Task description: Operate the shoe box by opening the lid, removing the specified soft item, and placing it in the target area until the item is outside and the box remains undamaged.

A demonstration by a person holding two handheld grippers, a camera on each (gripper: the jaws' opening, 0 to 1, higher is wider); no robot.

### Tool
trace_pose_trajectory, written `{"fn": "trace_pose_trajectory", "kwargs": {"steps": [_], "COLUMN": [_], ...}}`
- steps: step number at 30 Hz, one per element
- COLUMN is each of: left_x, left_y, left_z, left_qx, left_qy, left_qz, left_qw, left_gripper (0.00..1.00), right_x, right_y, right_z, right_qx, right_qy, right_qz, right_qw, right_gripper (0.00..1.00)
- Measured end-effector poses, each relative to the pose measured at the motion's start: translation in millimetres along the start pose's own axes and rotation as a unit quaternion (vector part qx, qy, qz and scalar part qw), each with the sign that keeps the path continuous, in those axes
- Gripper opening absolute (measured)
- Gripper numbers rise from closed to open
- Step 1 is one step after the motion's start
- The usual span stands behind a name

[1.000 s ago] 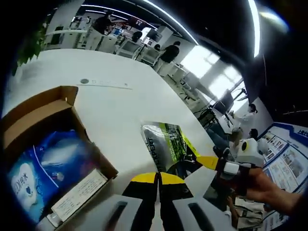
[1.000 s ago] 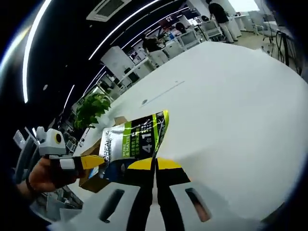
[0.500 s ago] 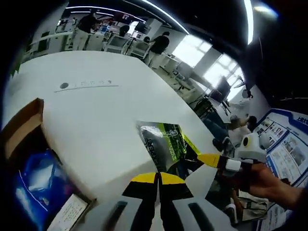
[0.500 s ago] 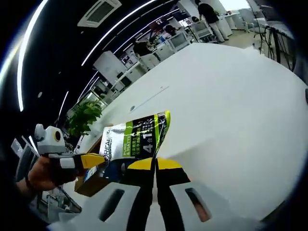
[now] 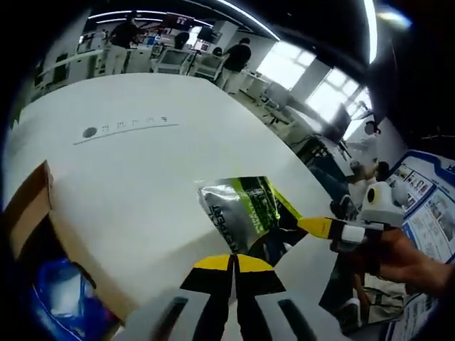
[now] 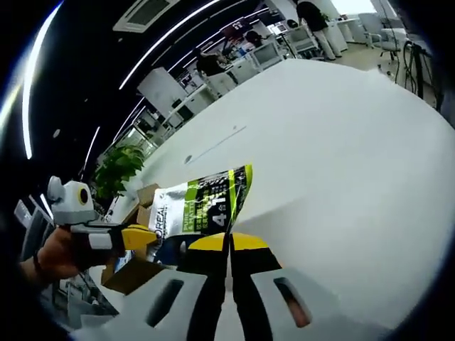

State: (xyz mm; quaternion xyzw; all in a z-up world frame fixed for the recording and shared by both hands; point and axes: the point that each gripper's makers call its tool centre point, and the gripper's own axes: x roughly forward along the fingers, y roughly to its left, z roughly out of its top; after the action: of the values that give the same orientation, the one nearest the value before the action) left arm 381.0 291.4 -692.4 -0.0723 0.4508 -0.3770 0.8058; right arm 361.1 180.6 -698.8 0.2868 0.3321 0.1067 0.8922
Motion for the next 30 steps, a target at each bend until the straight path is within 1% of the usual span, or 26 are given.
{"fn": "trace_pose_trajectory", "kwargs": {"steps": [6,10,12,15,20,25,28,30], "left_x": [17.3,29.7,35.0,41.8,50.0,57.9,58.9,59.8], "left_y": [10.2,15.6,18.0,20.3,21.3,25.4,26.8,29.4], "left_z": [-3.1,-9.9,-13.2,-17.9,-22.4,-27.1,-28.0,-29.3], "left_qx": [-0.009,-0.006,-0.001,0.018,0.036,0.036,0.042,0.039], "left_qy": [0.017,0.036,0.045,0.061,0.076,0.087,0.091,0.094], "left_qz": [0.009,0.016,0.020,0.029,0.037,0.043,0.048,0.051], "left_qw": [0.9998,0.9992,0.9988,0.9976,0.9958,0.9946,0.9938,0.9935], "left_gripper": [0.00,0.00,0.01,0.01,0.01,0.01,0.01,0.01], "right_x": [13.7,21.5,24.7,27.4,33.1,36.8,38.2,39.8], "right_y": [-10.1,-19.1,-23.3,-26.9,-36.5,-46.1,-47.3,-49.3], "right_z": [-1.8,-6.1,-8.5,-10.5,-18.1,-22.3,-21.4,-22.0], "right_qx": [-0.001,0.001,0.002,0.003,0.005,0.011,0.013,0.014], "right_qy": [0.016,0.028,0.034,0.038,0.052,0.059,0.057,0.056], "right_qz": [-0.007,-0.015,-0.018,-0.021,-0.031,-0.040,-0.040,-0.039], "right_qw": [0.9998,0.9995,0.9993,0.9990,0.9982,0.9974,0.9975,0.9975], "right_gripper": [0.00,0.00,0.00,0.00,0.00,0.00,0.00,0.00]}}
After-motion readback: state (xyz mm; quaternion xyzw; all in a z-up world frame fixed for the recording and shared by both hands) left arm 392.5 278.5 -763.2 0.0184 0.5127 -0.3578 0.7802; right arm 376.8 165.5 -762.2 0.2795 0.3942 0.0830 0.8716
